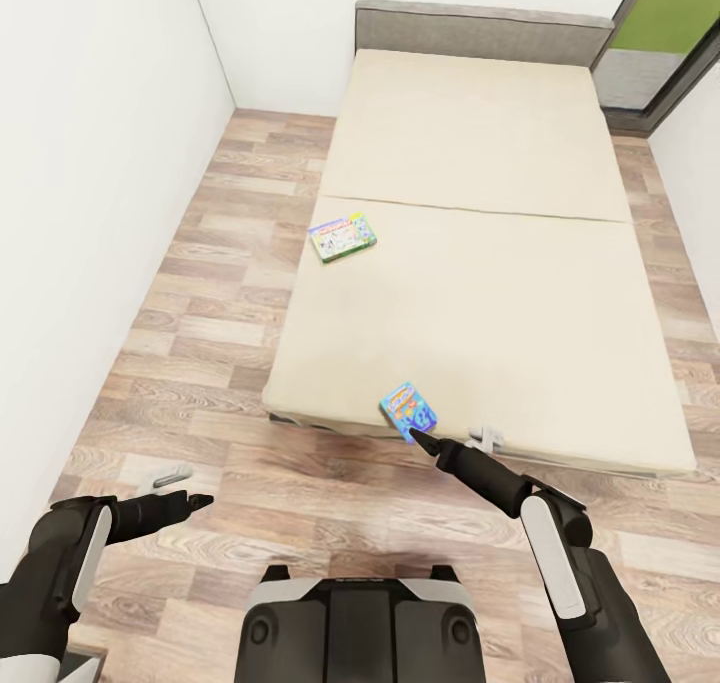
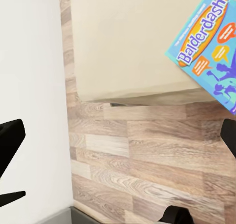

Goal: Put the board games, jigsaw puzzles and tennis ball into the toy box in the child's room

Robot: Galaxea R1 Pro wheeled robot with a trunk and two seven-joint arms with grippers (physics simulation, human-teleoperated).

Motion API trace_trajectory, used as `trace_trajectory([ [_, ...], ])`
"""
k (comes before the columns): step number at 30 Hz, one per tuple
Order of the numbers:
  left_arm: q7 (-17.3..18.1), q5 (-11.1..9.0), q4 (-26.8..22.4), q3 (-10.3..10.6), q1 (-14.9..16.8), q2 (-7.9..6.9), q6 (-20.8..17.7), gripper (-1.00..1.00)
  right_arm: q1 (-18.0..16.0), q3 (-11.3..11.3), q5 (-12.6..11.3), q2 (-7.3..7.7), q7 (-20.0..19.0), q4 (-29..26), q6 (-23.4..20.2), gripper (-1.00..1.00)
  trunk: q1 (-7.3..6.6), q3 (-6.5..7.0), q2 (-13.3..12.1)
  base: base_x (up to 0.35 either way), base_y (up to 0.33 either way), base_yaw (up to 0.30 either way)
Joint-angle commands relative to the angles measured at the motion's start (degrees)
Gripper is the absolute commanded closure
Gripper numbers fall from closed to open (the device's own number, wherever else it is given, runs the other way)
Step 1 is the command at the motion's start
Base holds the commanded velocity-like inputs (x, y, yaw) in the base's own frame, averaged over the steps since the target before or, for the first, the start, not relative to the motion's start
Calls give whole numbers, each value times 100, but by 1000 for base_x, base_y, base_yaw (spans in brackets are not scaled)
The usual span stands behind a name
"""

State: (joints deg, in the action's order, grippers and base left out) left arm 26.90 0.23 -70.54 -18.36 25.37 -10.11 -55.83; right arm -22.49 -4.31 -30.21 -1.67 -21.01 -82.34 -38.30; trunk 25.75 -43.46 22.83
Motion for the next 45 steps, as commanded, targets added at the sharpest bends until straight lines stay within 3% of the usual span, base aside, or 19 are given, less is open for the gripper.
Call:
trace_trajectory([
  [1, 23, 4, -4, -8, 3, 0, -33, -100, -4, -16, -11, -7, -18, -3, -43, -100, 4, 3, 8, 0, 0, 0],
  [45, 18, 24, -6, -7, 3, 1, -32, -100, -1, -6, 66, -17, -9, 47, -30, -100, 4, 411, 8, 0, 0, 0],
])
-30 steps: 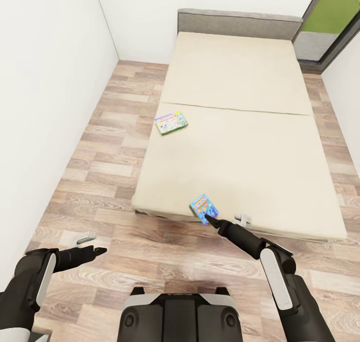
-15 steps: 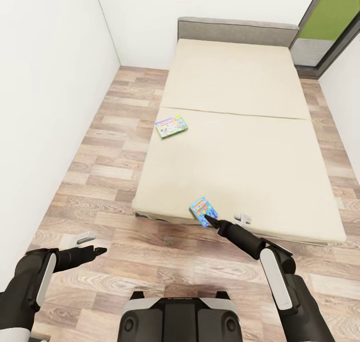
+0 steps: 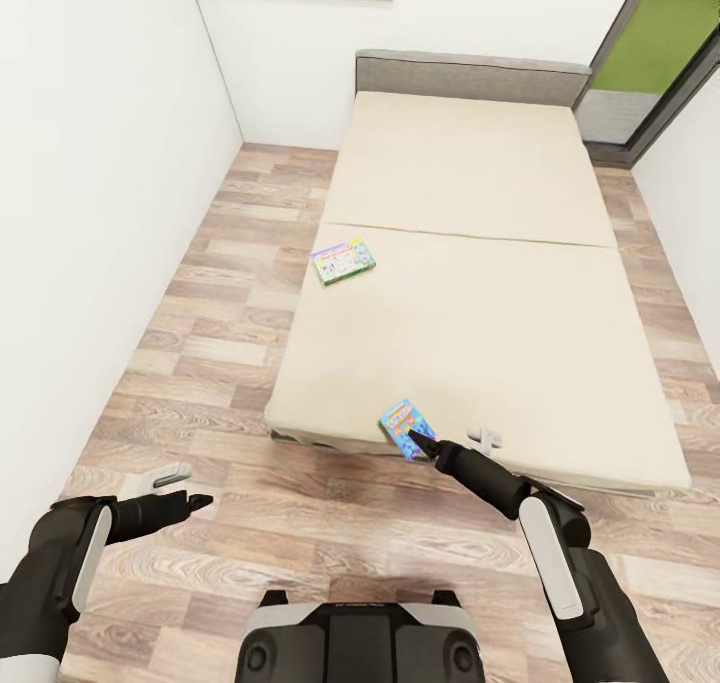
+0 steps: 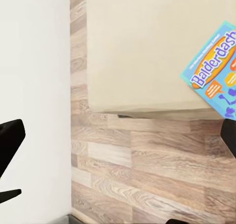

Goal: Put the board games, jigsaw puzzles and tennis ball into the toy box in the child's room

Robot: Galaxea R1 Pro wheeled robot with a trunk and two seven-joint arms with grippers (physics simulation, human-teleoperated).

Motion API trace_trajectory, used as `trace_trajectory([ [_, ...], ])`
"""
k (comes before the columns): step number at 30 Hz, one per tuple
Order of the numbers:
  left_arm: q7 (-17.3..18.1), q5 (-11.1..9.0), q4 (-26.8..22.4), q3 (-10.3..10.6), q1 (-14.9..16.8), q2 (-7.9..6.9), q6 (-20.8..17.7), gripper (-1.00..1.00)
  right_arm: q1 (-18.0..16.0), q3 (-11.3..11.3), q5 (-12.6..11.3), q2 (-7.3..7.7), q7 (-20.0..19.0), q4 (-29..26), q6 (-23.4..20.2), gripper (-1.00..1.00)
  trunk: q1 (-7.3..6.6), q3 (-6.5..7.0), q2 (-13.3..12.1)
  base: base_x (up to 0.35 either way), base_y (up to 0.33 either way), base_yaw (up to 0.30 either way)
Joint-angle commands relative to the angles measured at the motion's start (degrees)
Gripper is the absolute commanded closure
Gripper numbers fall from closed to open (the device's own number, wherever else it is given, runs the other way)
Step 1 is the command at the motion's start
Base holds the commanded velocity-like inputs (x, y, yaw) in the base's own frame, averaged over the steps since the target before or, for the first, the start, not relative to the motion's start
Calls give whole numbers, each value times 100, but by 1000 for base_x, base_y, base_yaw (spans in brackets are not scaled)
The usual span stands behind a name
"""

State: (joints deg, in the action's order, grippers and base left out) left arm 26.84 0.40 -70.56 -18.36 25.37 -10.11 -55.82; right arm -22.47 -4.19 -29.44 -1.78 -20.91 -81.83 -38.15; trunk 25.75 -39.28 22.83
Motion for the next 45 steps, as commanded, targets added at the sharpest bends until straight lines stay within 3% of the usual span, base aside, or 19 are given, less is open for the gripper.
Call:
trace_trajectory([
  [1, 23, 9, -3, -4, 3, 0, -33, -100, -3, -18, -11, -5, -18, -3, -44, -100, 4, 3, 9, 0, 0, 0],
  [8, 15, 30, 69, 13, 3, 7, 70, -100, -5, -35, -15, 5, -21, 47, -39, -100, 4, 69, 9, 0, 0, 0],
  [14, -2, 25, 418, 9, -9, 3, 537, -100, -10, -60, -8, 59, -34, 937, 433, -100, 4, 125, 9, 0, 0, 0],
  [16, -15, 32, 724, 2, -12, -15, 749, -100, -11, -73, -11, 87, -57, 1097, 516, -100, 4, 144, 9, 0, 0, 0],
  [22, -211, 38, 2092, 2, -22, -48, 1856, -100, 51, -73, -43, 258, -107, 1267, 587, -100, 4, 200, 9, 0, 0, 0],
  [28, -639, 38, 3228, 28, -47, -52, 2862, -100, 661, -89, -38, 350, -132, 1297, 638, -100, 4, 256, 9, 0, 0, 0],
  [33, -740, 33, 4034, 19, -78, -57, 3842, -100, 1139, -105, -28, 368, -327, 1279, 667, -100, 4, 303, 9, 0, 0, 0],
  [38, -770, 31, 4399, 20, -92, -60, 4243, -100, 1273, -102, -12, 369, -453, 1300, 815, -100, 4, 350, 9, 0, 0, 0],
  [45, -809, 23, 4527, -9, -131, -92, 4518, -100, 1367, -102, -14, 406, -498, 1605, 1210, -100, 4, 416, 9, 0, 0, 0],
])
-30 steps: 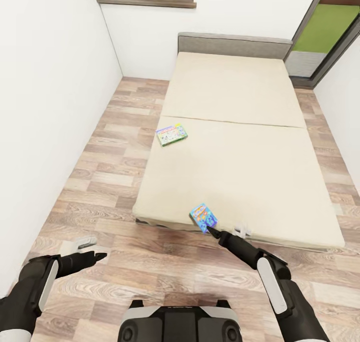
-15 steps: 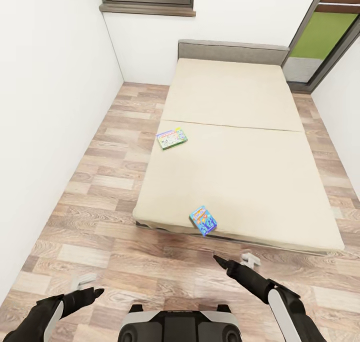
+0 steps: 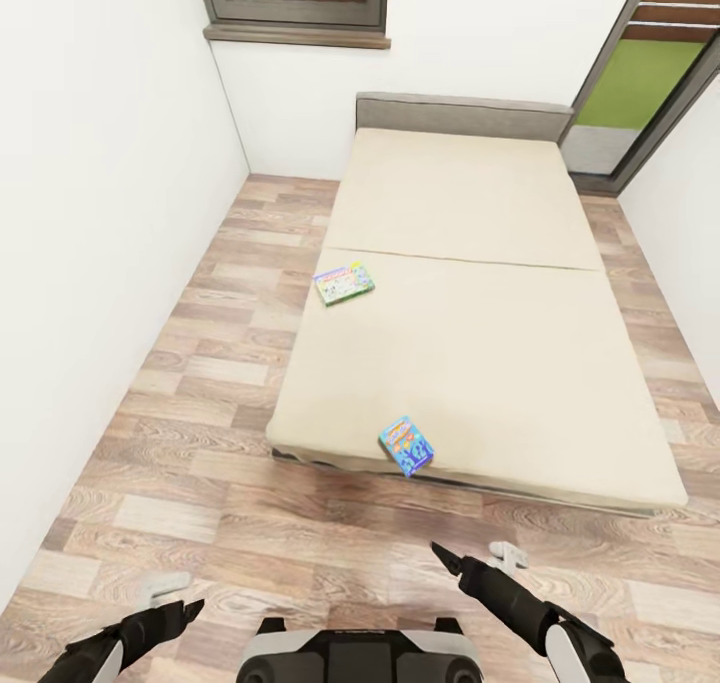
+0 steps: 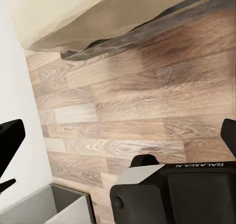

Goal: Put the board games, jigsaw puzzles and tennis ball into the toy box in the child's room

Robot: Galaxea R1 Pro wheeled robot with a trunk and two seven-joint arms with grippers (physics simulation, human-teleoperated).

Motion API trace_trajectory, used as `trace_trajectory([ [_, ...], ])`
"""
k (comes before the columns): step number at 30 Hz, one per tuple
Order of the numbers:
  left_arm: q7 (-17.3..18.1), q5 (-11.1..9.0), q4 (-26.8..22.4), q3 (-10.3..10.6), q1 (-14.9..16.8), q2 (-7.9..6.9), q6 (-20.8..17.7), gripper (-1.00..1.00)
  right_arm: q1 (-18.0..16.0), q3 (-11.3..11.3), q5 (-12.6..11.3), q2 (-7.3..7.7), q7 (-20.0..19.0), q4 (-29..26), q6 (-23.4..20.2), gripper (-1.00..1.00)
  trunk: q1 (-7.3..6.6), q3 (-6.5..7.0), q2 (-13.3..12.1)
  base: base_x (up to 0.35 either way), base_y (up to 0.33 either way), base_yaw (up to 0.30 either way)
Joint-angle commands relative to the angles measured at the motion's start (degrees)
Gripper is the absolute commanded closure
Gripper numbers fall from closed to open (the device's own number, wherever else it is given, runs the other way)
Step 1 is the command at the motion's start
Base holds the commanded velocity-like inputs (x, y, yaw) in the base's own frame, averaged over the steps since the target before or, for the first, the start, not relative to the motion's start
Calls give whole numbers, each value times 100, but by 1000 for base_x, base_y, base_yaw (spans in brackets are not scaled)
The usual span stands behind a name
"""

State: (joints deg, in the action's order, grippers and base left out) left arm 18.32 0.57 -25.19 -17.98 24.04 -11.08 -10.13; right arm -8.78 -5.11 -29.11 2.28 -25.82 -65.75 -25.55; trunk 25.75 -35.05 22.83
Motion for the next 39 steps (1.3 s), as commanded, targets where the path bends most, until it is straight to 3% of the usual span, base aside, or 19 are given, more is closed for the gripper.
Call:
trace_trajectory([
  [1, 41, 5, -4, -50, -1, -18, -32, -100, 15, -7, -45, 32, -18, 58, -2, -100, 3, 3, 8, 0, 0, 0],
  [7, 40, -4, 12, -61, -4, -170, -1, -100, 40, 7, -47, 110, -31, 183, 98, -100, 3, 60, 8, 0, 0, 0],
  [14, 40, -10, 12, -65, -5, -235, 2, -100, 43, 33, -34, 117, -32, 651, 425, -100, 3, 126, 8, 0, 0, 0],
  [39, 32, -4, 14, -56, -5, -238, 20, -100, 43, 38, -42, 116, -27, 773, 507, -100, 3, 362, 8, 0, 0, 0],
])
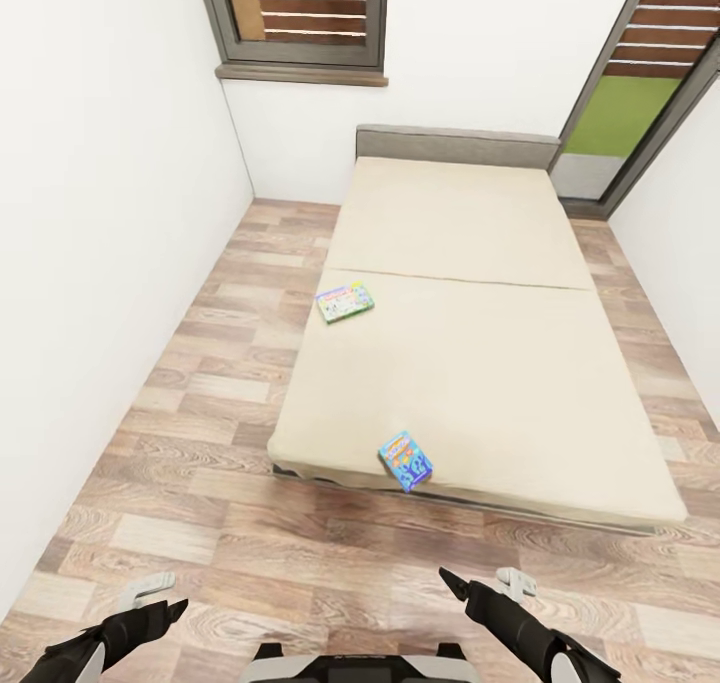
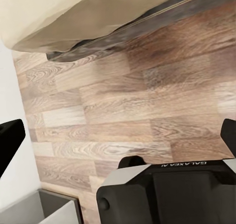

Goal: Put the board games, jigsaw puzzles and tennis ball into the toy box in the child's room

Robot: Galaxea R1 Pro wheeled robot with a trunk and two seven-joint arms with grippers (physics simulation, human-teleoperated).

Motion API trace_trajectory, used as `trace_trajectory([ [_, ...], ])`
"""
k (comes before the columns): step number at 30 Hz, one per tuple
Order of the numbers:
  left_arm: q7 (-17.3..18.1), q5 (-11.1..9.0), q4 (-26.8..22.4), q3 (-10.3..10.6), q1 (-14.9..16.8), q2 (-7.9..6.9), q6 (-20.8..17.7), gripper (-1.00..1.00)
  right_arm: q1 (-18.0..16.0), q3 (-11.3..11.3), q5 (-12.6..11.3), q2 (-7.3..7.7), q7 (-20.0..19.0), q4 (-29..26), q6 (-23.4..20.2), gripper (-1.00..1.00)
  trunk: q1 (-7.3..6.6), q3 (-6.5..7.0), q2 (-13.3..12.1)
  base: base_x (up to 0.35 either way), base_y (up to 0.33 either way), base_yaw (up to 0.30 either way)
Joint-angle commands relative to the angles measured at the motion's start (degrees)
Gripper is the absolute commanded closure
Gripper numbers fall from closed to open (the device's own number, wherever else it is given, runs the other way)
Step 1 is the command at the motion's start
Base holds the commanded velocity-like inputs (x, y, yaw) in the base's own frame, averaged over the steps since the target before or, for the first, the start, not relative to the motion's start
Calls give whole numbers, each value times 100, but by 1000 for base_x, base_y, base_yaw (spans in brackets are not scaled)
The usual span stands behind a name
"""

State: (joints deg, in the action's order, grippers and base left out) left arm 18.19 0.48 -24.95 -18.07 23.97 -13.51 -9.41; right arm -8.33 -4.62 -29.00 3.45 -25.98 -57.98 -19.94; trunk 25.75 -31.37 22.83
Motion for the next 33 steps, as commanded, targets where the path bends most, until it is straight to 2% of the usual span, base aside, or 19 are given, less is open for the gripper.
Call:
trace_trajectory([
  [1, 44, 5, -10, -47, 2, 5, -53, -100, -2, -8, -52, -1, -8, 15, -52, -100, 3, 3, 8, 0, 0, 0],
  [13, 44, 8, -10, -39, 2, 31, -30, -100, -2, -7, -43, -2, 4, 261, -40, -100, 3, 116, 8, 0, 0, 0],
  [33, 36, 14, 70, -29, 2, 57, 9, -100, -2, 5, -44, -5, 35, 278, 68, -100, 3, 305, 8, 0, 0, 0],
])
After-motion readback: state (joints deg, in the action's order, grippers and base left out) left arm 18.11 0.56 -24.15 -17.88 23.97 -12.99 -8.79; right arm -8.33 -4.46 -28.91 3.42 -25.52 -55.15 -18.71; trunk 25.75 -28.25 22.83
